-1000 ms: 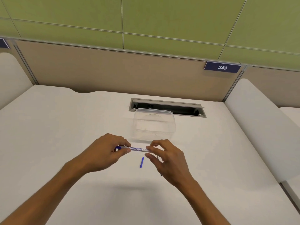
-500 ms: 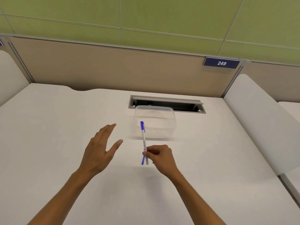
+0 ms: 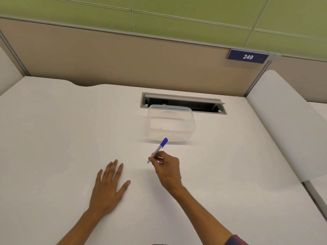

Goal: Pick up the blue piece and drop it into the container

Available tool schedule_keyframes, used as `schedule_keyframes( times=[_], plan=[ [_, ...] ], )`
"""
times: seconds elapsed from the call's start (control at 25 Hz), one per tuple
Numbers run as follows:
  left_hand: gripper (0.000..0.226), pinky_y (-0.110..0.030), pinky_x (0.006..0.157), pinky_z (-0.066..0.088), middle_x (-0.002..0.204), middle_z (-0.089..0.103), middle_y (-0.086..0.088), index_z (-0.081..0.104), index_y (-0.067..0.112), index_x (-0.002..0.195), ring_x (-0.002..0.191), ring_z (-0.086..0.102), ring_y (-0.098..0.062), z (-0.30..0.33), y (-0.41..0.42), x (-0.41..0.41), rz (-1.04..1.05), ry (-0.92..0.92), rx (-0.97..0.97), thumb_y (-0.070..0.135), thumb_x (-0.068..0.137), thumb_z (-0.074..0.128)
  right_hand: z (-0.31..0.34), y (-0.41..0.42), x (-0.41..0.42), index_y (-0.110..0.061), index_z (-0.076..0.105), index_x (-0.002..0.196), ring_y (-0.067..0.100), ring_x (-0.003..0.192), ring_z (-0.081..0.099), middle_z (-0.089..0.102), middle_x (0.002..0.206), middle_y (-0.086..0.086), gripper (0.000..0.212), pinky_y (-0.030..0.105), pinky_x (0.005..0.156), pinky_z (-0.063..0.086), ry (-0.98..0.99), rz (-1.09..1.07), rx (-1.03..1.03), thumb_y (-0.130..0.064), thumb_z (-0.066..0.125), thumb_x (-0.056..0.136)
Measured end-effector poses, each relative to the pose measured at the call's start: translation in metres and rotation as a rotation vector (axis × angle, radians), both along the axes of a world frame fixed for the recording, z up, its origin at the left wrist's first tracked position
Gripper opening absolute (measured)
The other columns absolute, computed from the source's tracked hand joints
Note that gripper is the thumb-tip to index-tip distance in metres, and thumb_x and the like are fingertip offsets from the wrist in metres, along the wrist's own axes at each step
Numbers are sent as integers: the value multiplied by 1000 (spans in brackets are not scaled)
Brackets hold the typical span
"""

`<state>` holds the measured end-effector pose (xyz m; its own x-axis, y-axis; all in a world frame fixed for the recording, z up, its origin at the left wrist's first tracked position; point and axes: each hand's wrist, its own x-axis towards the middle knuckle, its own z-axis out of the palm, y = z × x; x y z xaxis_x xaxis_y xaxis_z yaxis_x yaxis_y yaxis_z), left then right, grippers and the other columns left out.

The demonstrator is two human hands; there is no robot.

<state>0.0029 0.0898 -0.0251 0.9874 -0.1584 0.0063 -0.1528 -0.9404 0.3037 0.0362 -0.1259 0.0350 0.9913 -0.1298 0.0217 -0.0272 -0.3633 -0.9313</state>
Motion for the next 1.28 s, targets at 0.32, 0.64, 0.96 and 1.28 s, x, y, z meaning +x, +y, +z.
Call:
schedule_keyframes(
  times=[0.32, 0.64, 0.96, 1.28],
  plan=[
    [78, -41, 117, 10, 158, 21, -3, 29, 19, 148, 145, 17, -18, -2, 1, 1, 5, -33, -20, 66, 89, 11, -33, 9, -8, -15, 72, 105, 19, 94, 72, 78, 102, -1, 21, 36, 84, 55, 50, 159, -424, -30, 60, 95],
    [79, -37, 117, 7, 158, 22, -2, 29, 21, 148, 145, 18, -17, -2, 0, -2, 11, -52, -25, 68, 88, 10, -29, 2, 0, -16, 71, 105, 18, 94, 71, 78, 102, -4, 21, 35, 85, 54, 49, 179, -434, -32, 63, 93],
    [75, -28, 115, -4, 157, 24, -1, 30, 22, 148, 144, 18, -15, -3, 1, -2, 12, -54, -25, 67, 90, 14, -9, -14, 9, -21, 74, 95, -8, 73, 59, 79, 93, -9, 15, 1, 65, 42, -44, 151, -357, -34, 68, 89],
    [74, -26, 115, -5, 157, 24, 2, 30, 24, 147, 144, 18, -13, -4, 1, -3, 19, -55, -27, 67, 90, 16, 12, -24, 22, -19, 75, 95, 4, 85, 71, 79, 91, -8, 15, 21, 75, 55, -76, 168, -288, -31, 71, 87]
  ],
)
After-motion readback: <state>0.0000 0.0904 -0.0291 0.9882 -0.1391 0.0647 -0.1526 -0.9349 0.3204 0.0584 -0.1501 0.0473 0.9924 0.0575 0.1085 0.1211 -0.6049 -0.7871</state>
